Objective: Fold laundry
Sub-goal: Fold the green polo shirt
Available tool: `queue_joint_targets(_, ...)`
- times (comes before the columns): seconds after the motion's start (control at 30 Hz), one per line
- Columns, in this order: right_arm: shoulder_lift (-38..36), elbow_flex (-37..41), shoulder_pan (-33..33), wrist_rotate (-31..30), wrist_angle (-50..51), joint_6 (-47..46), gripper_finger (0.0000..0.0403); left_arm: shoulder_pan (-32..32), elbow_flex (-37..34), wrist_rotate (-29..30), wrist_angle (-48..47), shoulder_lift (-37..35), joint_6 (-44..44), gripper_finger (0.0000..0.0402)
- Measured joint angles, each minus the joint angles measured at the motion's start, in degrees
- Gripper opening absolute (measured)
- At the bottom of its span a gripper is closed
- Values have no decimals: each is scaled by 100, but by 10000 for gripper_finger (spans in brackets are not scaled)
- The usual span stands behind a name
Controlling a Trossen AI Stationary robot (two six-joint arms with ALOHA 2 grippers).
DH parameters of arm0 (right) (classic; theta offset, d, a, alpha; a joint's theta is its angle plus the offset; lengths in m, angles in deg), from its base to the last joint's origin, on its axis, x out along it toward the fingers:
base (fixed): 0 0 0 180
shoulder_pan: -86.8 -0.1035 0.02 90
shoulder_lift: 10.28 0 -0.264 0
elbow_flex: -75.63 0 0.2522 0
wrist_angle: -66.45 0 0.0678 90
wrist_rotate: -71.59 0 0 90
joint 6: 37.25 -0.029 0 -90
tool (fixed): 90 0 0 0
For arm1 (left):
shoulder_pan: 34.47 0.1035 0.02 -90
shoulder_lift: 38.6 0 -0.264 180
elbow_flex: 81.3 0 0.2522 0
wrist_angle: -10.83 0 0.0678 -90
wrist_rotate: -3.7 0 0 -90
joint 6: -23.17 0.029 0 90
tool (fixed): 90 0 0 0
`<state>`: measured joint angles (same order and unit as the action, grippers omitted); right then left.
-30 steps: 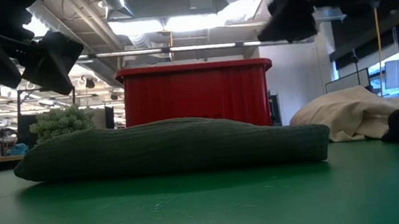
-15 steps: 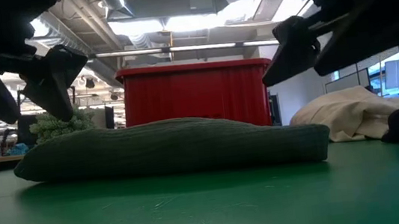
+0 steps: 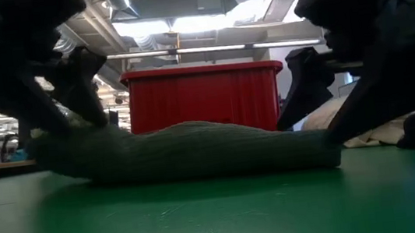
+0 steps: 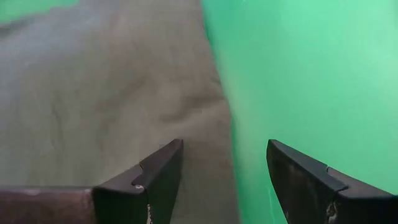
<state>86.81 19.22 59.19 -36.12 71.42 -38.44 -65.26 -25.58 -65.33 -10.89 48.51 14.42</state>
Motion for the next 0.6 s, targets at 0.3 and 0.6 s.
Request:
queue_joint_targets(0.3,223,0,0,-120,-102,-177,360,-52,94,240,-722,43,-386,225)
queue_joint_targets(0.6,314,0,-7,-561,-136,-187,335,-92,92,460,-681,678,-557,225)
